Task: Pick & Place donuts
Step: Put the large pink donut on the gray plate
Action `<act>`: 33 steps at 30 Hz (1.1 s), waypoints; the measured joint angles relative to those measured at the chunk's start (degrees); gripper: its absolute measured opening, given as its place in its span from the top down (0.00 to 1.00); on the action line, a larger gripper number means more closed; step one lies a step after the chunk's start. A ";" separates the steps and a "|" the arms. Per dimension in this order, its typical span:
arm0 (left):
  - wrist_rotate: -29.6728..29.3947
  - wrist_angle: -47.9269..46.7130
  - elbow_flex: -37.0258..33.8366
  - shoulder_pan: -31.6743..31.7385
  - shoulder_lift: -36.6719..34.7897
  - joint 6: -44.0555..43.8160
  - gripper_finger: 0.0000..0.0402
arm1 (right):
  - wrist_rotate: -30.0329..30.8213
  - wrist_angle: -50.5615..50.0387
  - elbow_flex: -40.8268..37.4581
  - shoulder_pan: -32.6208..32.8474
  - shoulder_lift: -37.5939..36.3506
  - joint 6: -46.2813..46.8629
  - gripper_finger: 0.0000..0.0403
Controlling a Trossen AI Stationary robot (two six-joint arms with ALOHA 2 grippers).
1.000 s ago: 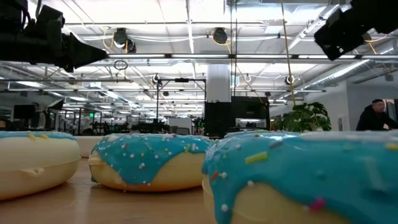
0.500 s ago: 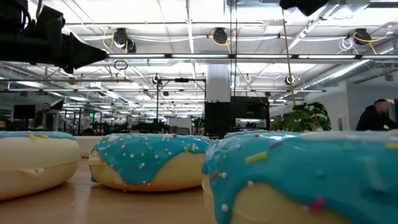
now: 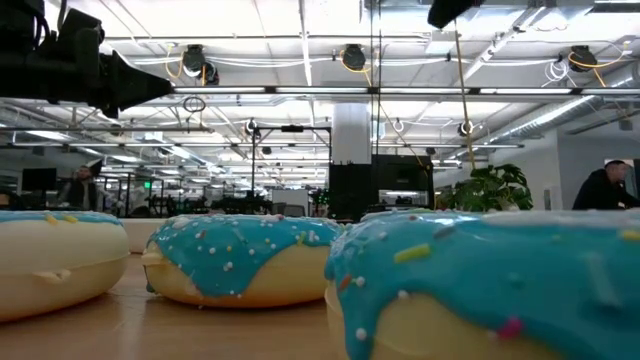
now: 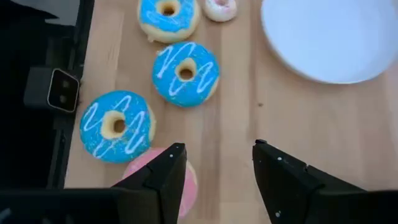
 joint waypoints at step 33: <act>0.17 1.49 0.00 0.02 -0.02 0.74 0.83 | -6.65 6.99 -7.95 2.07 7.61 -2.32 0.57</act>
